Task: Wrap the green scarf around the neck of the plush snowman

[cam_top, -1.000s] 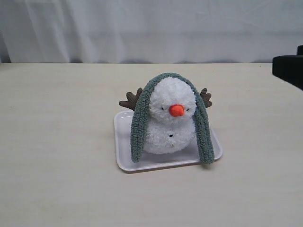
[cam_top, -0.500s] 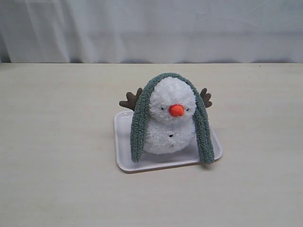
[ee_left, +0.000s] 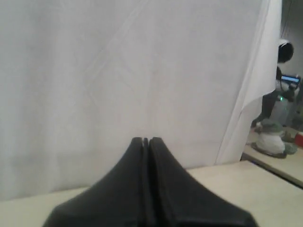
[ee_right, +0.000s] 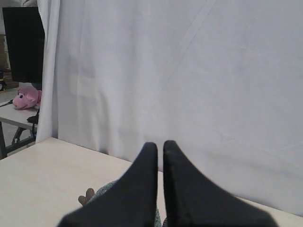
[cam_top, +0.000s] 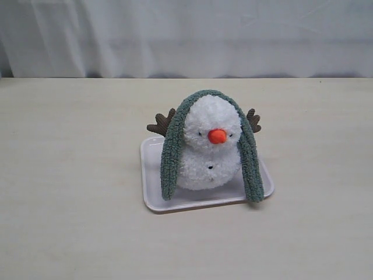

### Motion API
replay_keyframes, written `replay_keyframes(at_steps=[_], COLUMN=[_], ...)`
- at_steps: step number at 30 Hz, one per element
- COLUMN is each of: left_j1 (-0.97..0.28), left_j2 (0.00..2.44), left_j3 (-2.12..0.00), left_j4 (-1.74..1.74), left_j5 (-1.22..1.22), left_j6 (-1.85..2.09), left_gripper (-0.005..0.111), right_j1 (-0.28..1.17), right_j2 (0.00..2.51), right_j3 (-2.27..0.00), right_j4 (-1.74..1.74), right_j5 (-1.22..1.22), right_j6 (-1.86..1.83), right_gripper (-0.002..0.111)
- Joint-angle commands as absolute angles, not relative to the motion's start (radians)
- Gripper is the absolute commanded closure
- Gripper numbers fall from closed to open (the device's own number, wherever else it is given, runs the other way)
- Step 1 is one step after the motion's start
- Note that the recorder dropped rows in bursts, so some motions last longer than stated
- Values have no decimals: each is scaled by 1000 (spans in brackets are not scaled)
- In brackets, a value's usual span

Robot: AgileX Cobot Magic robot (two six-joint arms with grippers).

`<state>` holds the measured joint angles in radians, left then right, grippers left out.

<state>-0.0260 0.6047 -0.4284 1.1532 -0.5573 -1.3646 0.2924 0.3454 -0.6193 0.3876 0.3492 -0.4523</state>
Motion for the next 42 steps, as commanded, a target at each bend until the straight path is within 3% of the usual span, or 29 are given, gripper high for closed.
replay_keyframes(at_steps=[1,5,15,24,30,33,38,42], left_j1=[-25,-54,-419,-464,-526,-567,-594,-594], left_j2=[869,1068,1547,1704,1709,1719,1736,1762], left_j3=[-521,-599,-972,-1184,-1193,-1193,-1193,-1193], left_j4=[1163,976,929,-147,-510,-534,-565,-587], left_j5=[-467,-314,350,505,439,359,234,205], left_j6=[-1290,-1115,-785,262,667,685,666,664], left_gripper=[107,107,107,107,106,97,67,65], right_j1=[294,294,294,294,294,294,294,294], right_j2=[341,341,341,341,341,341,341,341], right_j3=[-616,-616,-616,-616,-616,-616,-616,-616], right_j4=[376,376,376,376,380,380,380,380], right_j5=[340,338,338,340,340,340,344,344], right_j6=[-459,-456,-456,-456,-456,-456,-456,-452], right_gripper=[104,104,104,104,104,104,104,104])
